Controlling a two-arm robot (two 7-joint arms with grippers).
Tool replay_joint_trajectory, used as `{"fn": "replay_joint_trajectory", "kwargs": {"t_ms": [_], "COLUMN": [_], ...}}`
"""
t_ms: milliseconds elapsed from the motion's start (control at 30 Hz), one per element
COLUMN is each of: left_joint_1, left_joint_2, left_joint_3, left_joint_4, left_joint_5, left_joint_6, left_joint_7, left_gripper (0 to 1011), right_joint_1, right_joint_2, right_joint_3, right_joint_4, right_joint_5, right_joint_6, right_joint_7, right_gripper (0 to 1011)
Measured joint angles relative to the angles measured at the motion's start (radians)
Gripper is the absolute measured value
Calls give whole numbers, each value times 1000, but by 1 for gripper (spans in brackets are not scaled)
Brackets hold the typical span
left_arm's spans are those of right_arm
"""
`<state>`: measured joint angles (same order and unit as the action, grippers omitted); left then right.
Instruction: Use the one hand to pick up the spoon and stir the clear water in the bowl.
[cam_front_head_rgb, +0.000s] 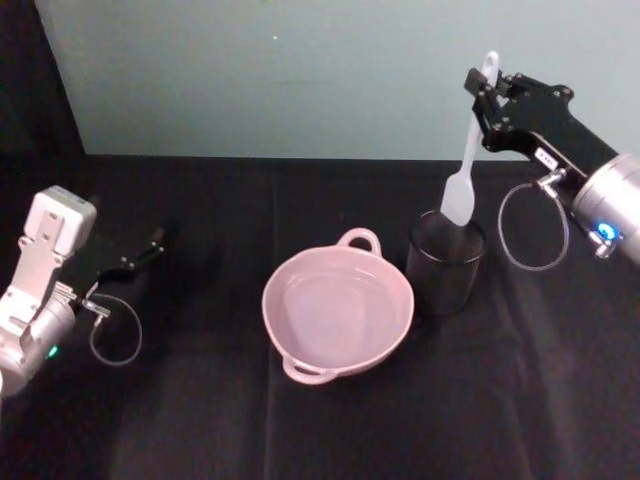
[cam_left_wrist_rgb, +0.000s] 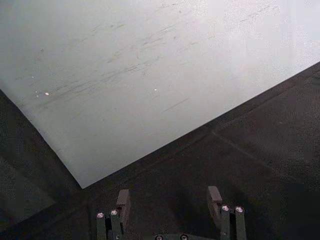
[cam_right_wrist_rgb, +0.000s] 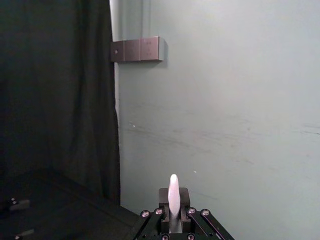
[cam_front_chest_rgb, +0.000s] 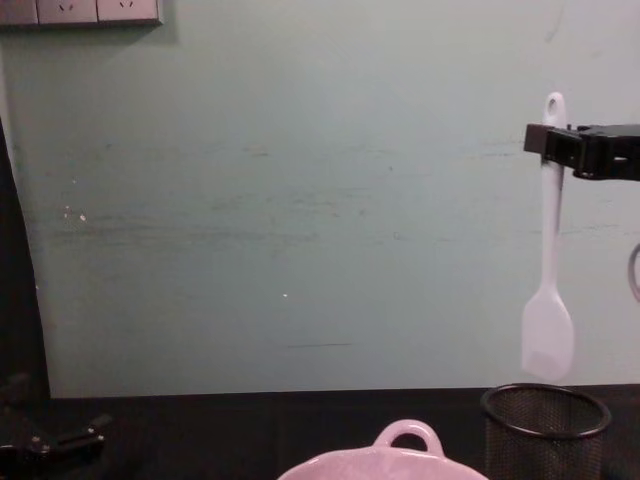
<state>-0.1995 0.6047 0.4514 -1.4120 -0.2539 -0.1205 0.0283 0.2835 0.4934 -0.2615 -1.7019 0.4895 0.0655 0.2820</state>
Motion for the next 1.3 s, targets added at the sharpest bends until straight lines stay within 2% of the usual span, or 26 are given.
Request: {"fn": "replay_joint_trajectory", "kwargs": {"t_ms": [200, 367, 600, 733, 967, 1300], "left_joint_1": [0, 0, 0, 0, 0, 0], "left_joint_2": [0, 0, 0, 0, 0, 0], "left_joint_3": [0, 0, 0, 0, 0, 0], "left_joint_4": [0, 0, 0, 0, 0, 0], "left_joint_5": [0, 0, 0, 0, 0, 0], "left_joint_6": [0, 0, 0, 0, 0, 0], "left_joint_7": [0, 0, 0, 0, 0, 0], "left_gripper": [1011, 1011, 1011, 1011, 1011, 1011], "right_joint_1": [2, 24, 64, 69, 47, 20], "right_joint_2": [-40, -97, -171, -197, -217, -227], "right_joint_3": [-22, -70, -151, -175, -195, -199], "right_joint_4": [-4, 16, 110, 161, 213, 218], "right_joint_5": [-18, -41, -77, -88, -103, -109], "right_joint_6": [-15, -28, -48, -59, -69, -66], "right_joint_7": [15, 38, 79, 94, 104, 112], "right_gripper": [120, 121, 120, 120, 120, 121]}}
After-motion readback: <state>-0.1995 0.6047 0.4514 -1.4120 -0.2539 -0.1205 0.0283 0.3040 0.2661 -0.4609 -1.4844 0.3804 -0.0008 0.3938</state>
